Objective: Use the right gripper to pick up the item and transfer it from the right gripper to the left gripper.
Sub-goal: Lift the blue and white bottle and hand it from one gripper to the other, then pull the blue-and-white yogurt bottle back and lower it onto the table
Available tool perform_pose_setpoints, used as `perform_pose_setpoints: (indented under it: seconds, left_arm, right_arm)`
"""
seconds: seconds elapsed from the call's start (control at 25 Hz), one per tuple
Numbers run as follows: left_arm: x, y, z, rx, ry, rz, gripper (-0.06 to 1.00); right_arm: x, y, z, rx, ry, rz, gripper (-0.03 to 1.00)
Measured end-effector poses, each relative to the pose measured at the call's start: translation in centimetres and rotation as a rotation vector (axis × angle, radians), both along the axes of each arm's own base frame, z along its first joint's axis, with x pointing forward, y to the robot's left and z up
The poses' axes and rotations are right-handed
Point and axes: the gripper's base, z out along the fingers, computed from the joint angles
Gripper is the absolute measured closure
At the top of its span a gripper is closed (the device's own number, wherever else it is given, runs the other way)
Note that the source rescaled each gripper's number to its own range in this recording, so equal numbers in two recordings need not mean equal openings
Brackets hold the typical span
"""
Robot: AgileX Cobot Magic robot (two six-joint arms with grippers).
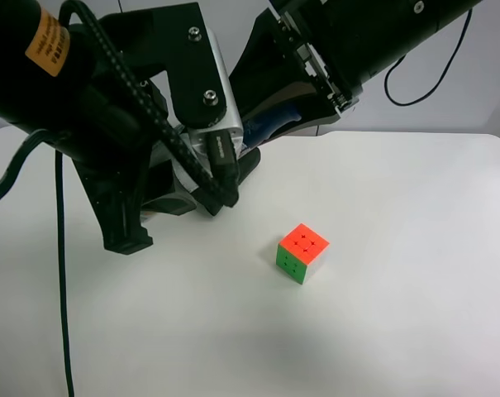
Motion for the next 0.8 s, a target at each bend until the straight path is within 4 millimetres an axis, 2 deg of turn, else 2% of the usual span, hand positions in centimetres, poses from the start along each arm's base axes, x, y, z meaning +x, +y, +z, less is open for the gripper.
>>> perform_pose_setpoints:
  seconds: [0.36,0.4,0.44,0.52,0.56,0.68,0.8]
  left_arm:
    - [0.01,-0.01,0.03,0.005,-0.007,-0.012,0.94]
    - [-0.02,0.01,0.01,0.012,-0.008,-0.020,0.94]
    - [-0.03,0.01,-0.08,0.020,-0.003,-0.025,0.94]
    - [-0.03,-0.01,-0.12,0.022,-0.003,-0.028,0.94]
    - [-0.02,-0.01,-0.12,0.023,-0.004,-0.028,0.94]
    - [-0.02,-0.01,-0.12,0.023,-0.004,-0.029,0.94]
    - [-0.02,-0.01,-0.12,0.023,-0.004,-0.029,0.94]
  right_arm:
    - [0.01,-0.02,-0.02,-0.003,-0.001,0.000,0.96]
    - [-0.01,-0.01,-0.05,-0.007,-0.003,0.002,0.92]
    - [0.03,-0.03,-0.03,-0.008,-0.010,-0.003,0.73]
    - [0.15,-0.18,-0.21,-0.035,-0.022,-0.013,0.30]
    - [0.19,-0.28,-0.34,-0.052,-0.019,-0.020,0.16]
    - [0.30,-0.68,-0.80,-0.120,-0.026,-0.029,0.01]
    - [0.20,-0.83,-0.95,-0.143,-0.018,-0.023,-0.02]
